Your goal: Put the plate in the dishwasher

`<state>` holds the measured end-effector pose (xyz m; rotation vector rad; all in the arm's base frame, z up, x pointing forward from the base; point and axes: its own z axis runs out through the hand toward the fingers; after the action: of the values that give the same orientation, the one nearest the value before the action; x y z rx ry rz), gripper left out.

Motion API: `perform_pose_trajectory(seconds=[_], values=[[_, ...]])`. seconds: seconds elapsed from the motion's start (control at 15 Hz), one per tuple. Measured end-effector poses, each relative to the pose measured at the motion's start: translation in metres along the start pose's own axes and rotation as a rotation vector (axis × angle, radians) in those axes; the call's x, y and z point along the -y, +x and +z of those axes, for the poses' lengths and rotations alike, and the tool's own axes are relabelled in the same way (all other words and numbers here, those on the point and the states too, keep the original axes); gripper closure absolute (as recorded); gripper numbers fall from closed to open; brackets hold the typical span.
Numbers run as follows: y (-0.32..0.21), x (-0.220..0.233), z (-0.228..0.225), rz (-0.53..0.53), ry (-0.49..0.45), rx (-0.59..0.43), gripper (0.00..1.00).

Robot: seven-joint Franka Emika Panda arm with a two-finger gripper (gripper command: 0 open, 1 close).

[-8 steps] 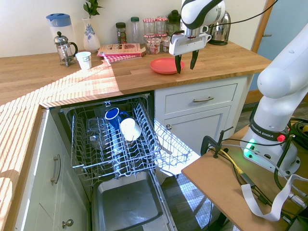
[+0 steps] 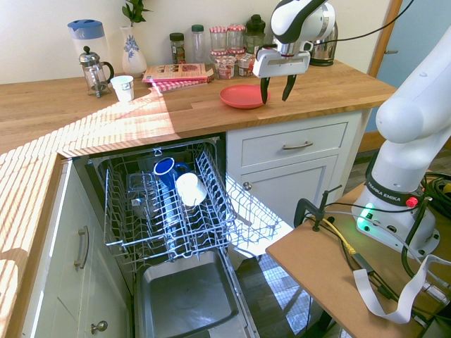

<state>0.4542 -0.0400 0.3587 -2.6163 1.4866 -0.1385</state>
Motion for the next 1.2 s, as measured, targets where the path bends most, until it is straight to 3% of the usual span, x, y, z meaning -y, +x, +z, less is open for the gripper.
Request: perform_pose_trajectory(seconds=[0.27, 0.33, 0.73, 1.2], values=[[0.029, 0.017, 0.01, 0.105, 0.08, 0.034, 0.0], [0.033, 0.021, 0.015, 0.124, 0.084, 0.047, 1.0], [0.046, 0.019, 0.031, 0.209, 0.108, 0.098, 1.0], [0.05, 0.016, 0.037, 0.23, 0.149, 0.125, 1.0]])
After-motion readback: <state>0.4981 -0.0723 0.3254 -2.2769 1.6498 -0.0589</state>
